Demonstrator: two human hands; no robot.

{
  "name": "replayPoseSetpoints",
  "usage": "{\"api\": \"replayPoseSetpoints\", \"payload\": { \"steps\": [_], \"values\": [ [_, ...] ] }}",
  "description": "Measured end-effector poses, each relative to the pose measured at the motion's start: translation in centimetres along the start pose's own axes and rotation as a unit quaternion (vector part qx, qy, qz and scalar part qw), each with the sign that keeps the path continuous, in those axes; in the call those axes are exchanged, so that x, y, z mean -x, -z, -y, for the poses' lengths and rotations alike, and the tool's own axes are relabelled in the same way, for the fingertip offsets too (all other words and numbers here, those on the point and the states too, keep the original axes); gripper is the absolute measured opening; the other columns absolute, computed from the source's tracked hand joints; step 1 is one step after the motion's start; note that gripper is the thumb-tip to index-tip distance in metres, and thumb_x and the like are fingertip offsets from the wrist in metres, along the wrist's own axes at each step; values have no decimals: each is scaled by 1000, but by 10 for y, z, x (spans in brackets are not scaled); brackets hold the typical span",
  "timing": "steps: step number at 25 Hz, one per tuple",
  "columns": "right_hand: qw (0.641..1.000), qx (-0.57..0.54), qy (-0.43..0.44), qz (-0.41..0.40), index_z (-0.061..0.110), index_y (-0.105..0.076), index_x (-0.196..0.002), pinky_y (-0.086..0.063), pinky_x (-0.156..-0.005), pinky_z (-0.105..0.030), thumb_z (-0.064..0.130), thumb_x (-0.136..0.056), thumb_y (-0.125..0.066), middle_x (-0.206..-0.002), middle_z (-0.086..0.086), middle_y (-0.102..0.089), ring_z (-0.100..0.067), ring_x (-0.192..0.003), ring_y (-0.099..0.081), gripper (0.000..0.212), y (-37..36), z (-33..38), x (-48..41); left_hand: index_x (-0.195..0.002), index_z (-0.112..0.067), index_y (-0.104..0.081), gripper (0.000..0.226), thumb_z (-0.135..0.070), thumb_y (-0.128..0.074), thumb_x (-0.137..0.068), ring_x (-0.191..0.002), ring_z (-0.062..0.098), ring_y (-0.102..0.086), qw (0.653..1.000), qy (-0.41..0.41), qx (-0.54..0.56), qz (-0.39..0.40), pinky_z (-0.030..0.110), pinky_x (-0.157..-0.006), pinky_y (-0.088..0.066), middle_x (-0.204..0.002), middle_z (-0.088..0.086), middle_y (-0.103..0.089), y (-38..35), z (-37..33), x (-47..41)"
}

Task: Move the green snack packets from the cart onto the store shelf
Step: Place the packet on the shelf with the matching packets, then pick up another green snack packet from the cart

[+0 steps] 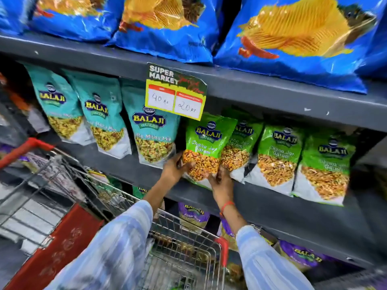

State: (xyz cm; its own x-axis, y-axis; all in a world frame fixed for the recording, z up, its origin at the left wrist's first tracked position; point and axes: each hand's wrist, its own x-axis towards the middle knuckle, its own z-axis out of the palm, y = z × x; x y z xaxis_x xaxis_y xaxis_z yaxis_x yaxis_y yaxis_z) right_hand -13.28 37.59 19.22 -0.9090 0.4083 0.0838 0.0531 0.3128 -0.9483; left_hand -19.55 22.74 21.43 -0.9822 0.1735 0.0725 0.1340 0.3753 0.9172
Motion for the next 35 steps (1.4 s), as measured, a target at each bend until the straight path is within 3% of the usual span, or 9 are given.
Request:
{"api": "replayPoseSetpoints", "payload": {
  "steps": [5,10,14,19,24,27,30,32,35],
  "values": [
    [1000,-11,-12,-3,-5,-53,-106,-45,-78,-41,14,-85,-64,-86,-11,-54,-21,-83,-52,30,-6,-11,3,-140,-10,-35,67,-20,-68,-82,-127,27,-48,998,16,-30,48,33,-105,-41,-139,14,-50,3,1,-3],
    [997,-9,-40,-62,0,-42,-133,-43,-105,-46,11,-89,-58,-133,-20,-54,-31,-123,-51,48,-2,-10,3,-141,-11,-31,68,-19,-67,-82,-132,26,-44,996,17,40,75,48,-110,-38,-140,13,-49,-7,-1,-3],
    [998,9,-58,-40,3,-37,-137,-38,-110,-41,14,-88,-59,-142,-19,-45,-31,-131,-43,55,1,-3,6,-143,-14,-25,73,-28,-65,-84,-135,26,-40,995,36,3,98,47,-111,-37,-145,11,-44,-8,3,-8],
    [972,29,119,-200,4,-51,-124,-40,-98,-34,13,-87,-60,-118,-21,-51,-30,-110,-51,39,-6,16,37,-136,-7,-36,64,-22,-67,-82,-125,18,-49,999,15,27,-23,12,-94,-39,-136,10,-52,6,4,32],
    [963,68,260,8,13,-55,-108,-40,-92,-16,23,-92,-48,-106,-6,-51,-16,-98,-52,20,-60,-28,92,-100,-19,-58,24,-27,-69,-80,-86,16,-64,985,93,43,-139,31,-71,-53,-98,5,-67,33,88,130],
    [946,211,108,222,4,-53,-117,-44,-95,-33,23,-90,-52,-115,-20,-56,-31,-109,-54,33,-97,-93,131,-96,-8,-64,24,-21,-72,-78,-93,33,-66,976,193,-59,-77,39,-82,-53,-99,18,-70,33,149,183],
    [795,348,-190,458,-4,-38,-135,-38,-106,-39,30,-91,-56,-141,-25,-44,-34,-129,-45,59,-116,-170,177,-99,-4,-66,33,-29,-71,-78,-102,30,-64,932,322,-163,30,34,-87,-46,-105,19,-71,34,208,229],
    [788,238,-349,448,-9,-52,-122,-48,-94,-33,18,-88,-61,-124,-26,-60,-17,-102,-67,44,-112,-200,207,-102,-7,-65,34,-32,-69,-78,-103,27,-63,901,391,-163,97,26,-78,-44,-108,16,-70,39,228,247],
    [809,91,-477,331,0,-64,-80,-53,-48,-26,-1,-84,-61,-49,-3,-69,-9,-40,-60,5,-104,-209,234,-99,-4,-68,33,-24,-75,-74,-102,29,-64,909,371,-158,106,30,-84,-48,-106,17,-69,43,229,255]
  ]
}}
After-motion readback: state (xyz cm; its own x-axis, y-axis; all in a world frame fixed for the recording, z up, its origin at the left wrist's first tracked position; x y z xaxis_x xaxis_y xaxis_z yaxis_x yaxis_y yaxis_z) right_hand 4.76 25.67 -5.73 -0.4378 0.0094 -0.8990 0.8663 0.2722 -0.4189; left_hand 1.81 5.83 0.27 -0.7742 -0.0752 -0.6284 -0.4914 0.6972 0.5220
